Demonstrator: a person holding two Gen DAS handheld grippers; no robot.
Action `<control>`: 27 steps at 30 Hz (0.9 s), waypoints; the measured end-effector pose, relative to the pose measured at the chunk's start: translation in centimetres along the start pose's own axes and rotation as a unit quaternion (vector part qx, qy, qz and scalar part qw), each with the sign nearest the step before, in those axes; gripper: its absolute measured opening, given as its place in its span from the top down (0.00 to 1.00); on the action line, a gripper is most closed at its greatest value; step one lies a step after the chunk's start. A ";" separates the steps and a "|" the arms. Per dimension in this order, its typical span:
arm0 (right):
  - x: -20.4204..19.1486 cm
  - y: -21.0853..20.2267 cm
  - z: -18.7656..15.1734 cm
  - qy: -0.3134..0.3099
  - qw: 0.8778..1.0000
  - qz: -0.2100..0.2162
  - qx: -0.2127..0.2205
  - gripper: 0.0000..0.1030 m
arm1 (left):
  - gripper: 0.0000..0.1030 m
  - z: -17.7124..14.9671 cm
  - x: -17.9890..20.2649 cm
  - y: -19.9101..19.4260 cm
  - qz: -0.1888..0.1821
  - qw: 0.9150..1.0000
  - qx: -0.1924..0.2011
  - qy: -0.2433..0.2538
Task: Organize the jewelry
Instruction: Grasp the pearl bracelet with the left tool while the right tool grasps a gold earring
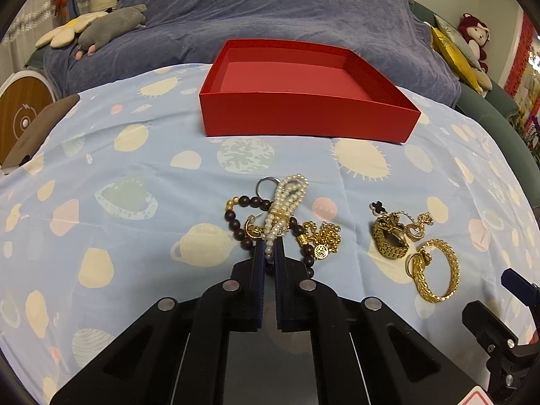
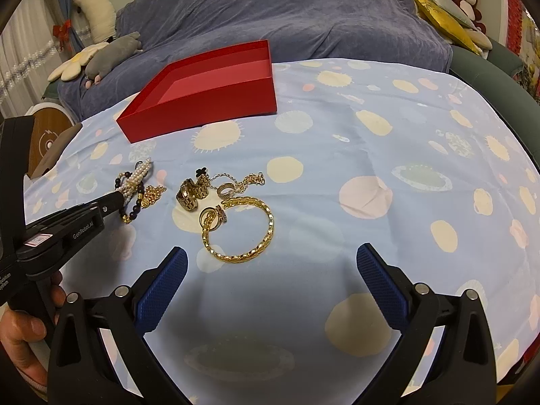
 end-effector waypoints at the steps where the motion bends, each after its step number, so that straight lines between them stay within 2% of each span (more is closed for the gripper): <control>1: -0.1 0.0 0.0 -0.004 1.000 0.000 0.001 0.05 | 0.98 0.0 0.1 -0.1 -0.002 1.000 0.001 0.002; 8: -0.6 0.7 0.2 -0.014 1.000 0.016 0.000 0.06 | 0.98 0.9 0.1 -2.2 -0.028 0.999 0.020 -0.018; 11: -1.0 1.2 0.2 -0.023 0.999 0.023 -0.004 0.13 | 0.98 1.6 -0.2 -3.7 -0.040 0.998 0.035 -0.025; 16: -1.7 2.0 -0.3 -0.029 0.999 0.032 -0.016 0.17 | 0.98 2.4 -0.4 -5.6 -0.055 0.997 0.050 -0.030; 24: -3.2 1.8 0.3 -0.036 0.998 0.054 -0.002 0.17 | 0.98 2.8 -1.0 -7.8 -0.077 0.994 0.063 -0.045; 27: -4.0 1.9 0.9 -0.037 0.997 0.071 -0.002 0.25 | 0.98 2.9 -1.2 -8.4 -0.080 0.993 0.068 -0.047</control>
Point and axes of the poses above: each gripper's, at about its wrist camera, not at the fingertips, and y roughly the way its jaws point, x to its right, z to its top, the point moved 8 cm from there along y, roughly the way its jaws point, and after that the axes turned 9 degrees about x, right-handed, at the moved point
